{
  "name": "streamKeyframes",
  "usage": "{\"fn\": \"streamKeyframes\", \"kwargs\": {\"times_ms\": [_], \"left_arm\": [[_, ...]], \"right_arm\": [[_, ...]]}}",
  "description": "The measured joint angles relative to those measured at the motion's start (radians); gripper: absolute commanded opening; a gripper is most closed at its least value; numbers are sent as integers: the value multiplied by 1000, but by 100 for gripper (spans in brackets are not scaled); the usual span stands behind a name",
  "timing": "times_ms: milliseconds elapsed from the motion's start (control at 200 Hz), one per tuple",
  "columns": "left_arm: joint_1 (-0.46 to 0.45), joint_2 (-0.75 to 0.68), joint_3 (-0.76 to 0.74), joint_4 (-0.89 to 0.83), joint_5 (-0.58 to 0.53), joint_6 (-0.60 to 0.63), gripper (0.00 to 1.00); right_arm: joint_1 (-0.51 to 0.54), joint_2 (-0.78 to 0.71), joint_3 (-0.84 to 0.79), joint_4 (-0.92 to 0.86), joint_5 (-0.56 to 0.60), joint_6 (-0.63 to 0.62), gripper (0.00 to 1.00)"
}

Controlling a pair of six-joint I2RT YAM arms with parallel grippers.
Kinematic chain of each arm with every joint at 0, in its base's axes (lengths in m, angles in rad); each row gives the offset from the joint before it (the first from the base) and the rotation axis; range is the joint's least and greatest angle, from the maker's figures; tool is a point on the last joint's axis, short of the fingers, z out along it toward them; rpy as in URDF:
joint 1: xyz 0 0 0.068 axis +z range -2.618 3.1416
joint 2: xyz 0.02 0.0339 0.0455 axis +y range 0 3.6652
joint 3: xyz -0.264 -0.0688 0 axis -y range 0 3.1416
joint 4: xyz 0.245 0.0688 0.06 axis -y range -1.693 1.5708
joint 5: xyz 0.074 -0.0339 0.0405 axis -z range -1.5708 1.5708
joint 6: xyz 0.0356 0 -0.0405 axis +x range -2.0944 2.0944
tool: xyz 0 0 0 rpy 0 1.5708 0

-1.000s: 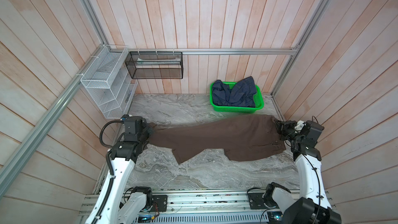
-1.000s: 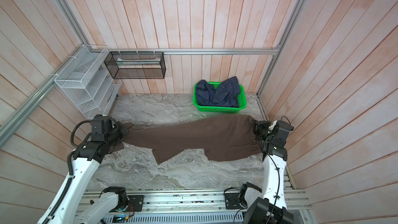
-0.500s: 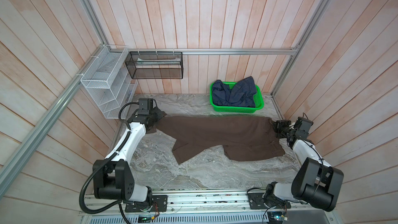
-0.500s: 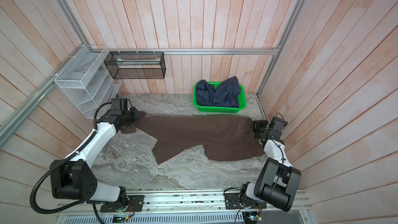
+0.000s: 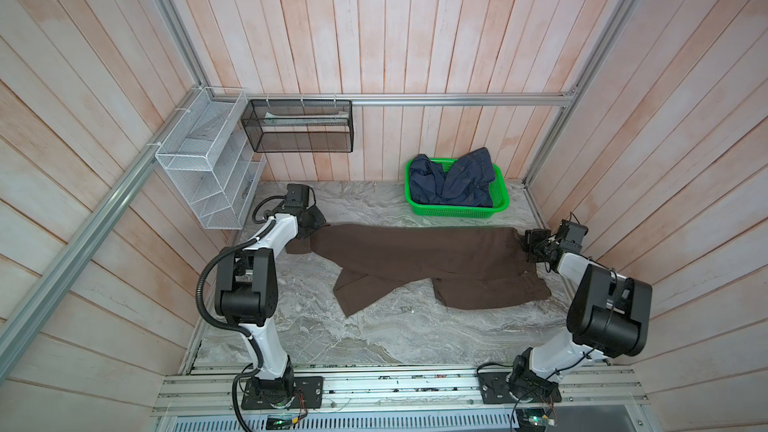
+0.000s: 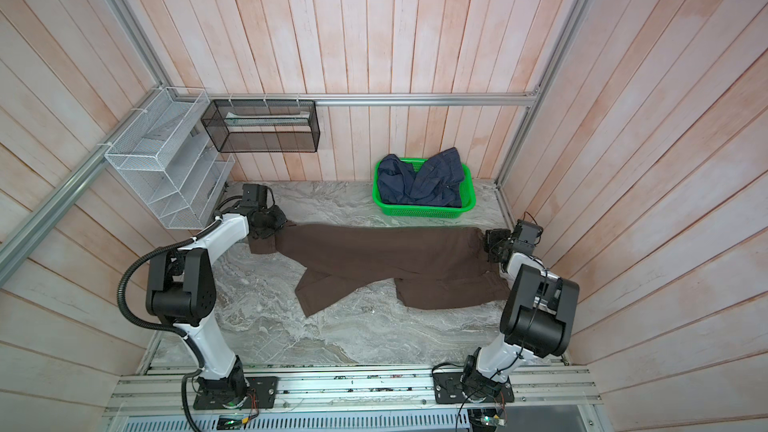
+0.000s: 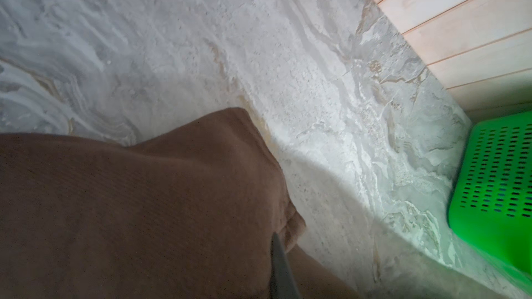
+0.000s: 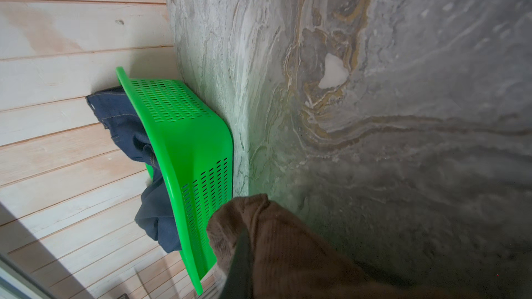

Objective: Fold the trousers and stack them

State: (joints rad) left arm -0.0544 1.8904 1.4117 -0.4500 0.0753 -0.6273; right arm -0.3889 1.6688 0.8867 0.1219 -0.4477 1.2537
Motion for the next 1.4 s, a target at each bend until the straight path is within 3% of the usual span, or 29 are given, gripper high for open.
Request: {"fn": "streamKeyframes", "kwargs": {"times_ms": [115, 140, 255, 350, 415, 585, 790, 935, 1145, 1400], "left_arm": [[2, 41, 90, -14, 8, 12, 0], [2, 51, 110, -20, 11, 15, 0], [6, 106, 204, -38, 25, 30, 34], [13, 130, 235, -36, 30, 35, 46], [18, 127, 228, -39, 30, 34, 52], [24, 32, 139, -42, 25, 40, 58], [5, -320, -120, -25, 24, 51, 65], [-90, -523, -334, -12, 24, 45, 69], [-244, -586, -626, -37, 28, -23, 70], [-341, -572, -763, 18, 45, -107, 68]], "right_arm": [[17, 48, 60, -3, 14, -2, 0], [22, 51, 72, -6, 20, -2, 5], [45, 58, 130, -17, 56, -8, 35], [55, 60, 171, -21, 80, -31, 56], [61, 60, 196, -43, 102, -58, 61], [77, 25, 226, -140, 148, -132, 62], [130, -115, 233, -270, 163, -251, 61], [218, -201, 198, -318, 162, -318, 61], [305, -246, 71, -389, 163, -374, 61], [312, -282, -27, -422, 172, -405, 61]]}}
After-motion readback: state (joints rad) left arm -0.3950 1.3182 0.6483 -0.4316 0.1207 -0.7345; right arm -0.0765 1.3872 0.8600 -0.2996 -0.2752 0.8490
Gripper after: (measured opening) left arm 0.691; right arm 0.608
